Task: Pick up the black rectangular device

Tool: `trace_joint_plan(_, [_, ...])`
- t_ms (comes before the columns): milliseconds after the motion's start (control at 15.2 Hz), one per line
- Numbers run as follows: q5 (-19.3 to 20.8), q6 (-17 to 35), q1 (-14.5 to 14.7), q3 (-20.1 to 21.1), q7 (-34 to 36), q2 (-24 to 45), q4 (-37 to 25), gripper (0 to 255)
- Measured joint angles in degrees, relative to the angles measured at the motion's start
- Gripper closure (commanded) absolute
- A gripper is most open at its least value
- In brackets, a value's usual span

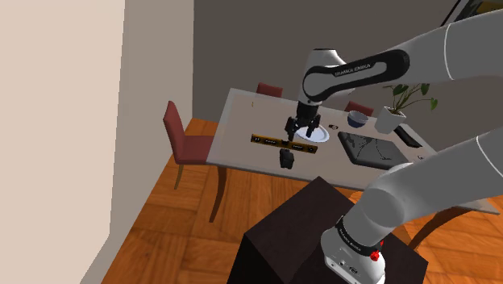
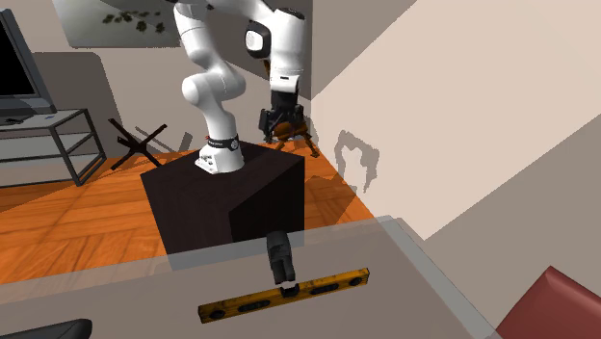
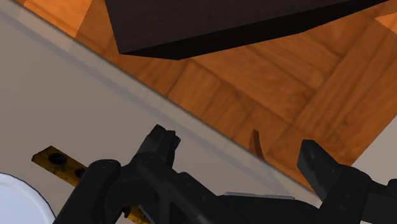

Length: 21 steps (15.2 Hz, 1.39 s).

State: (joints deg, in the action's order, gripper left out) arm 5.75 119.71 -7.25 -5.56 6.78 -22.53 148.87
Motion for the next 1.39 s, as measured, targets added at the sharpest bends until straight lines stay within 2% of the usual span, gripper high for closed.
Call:
trace_joint_plan(660, [-1.3, 18.0, -3.7, -5.0, -1.4, 20.6, -4.7, 0])
trace_joint_plan(1056, [-6.1, 26.9, -5.9, -6.0, -3.8, 34.9, -11.0, 0])
trace_joint_plan(1386, [-10.7, 31.3, -9.4, -5.4, -6.4, 45.5, -17.9, 0])
